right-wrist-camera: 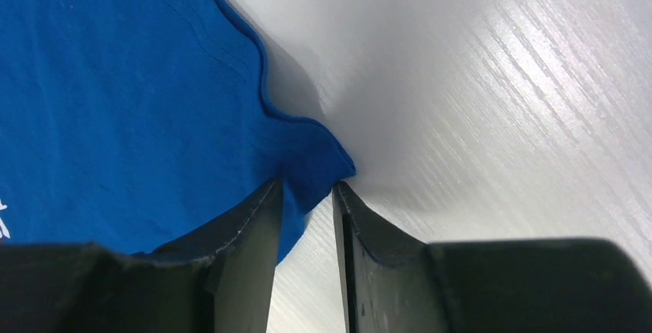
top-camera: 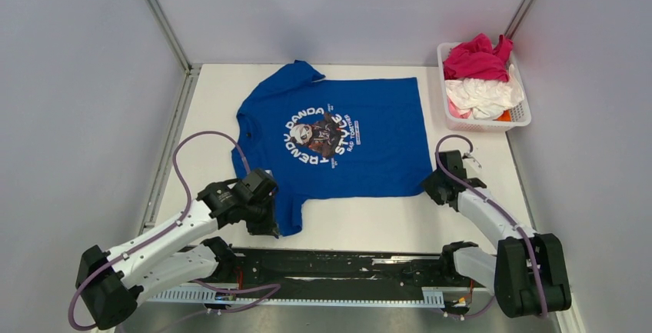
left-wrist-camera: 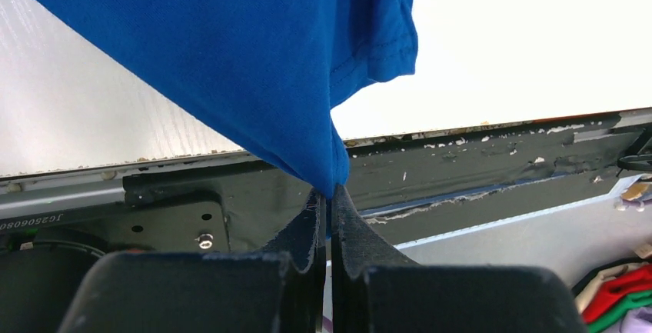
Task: Fold and stack the t-shirts
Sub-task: Grab the side of the flattened tshirt closest away from the robot with both arms, then fold the flattened tshirt in 1/3 of the way
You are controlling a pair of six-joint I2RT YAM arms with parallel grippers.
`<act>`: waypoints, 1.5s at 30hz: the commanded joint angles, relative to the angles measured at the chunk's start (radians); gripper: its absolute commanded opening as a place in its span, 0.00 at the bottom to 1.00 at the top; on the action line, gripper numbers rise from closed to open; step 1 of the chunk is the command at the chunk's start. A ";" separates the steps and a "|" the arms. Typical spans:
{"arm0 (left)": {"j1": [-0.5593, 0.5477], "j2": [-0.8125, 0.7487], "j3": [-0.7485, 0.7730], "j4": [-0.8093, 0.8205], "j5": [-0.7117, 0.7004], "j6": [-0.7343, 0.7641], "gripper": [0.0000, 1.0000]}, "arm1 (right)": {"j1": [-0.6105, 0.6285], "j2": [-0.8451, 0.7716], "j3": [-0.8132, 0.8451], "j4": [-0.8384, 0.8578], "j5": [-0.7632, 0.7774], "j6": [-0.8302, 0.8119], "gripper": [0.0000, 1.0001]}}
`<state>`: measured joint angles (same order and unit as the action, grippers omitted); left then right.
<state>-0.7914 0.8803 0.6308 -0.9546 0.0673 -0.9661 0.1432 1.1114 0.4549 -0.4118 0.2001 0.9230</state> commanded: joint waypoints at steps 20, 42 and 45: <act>-0.006 -0.082 0.011 -0.049 0.009 -0.017 0.00 | 0.010 -0.179 0.043 -0.205 -0.014 -0.067 0.00; 0.033 -0.043 -0.009 0.249 0.100 0.066 0.00 | 0.177 -0.113 0.152 -0.255 0.040 -0.018 0.00; 0.103 0.069 0.036 0.338 0.150 0.127 0.00 | 0.175 -0.063 0.197 -0.207 0.036 -0.050 0.00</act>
<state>-0.7540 0.8509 0.6048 -0.8070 0.1581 -0.9386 0.3157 1.0069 0.5674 -0.7345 0.2249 0.9302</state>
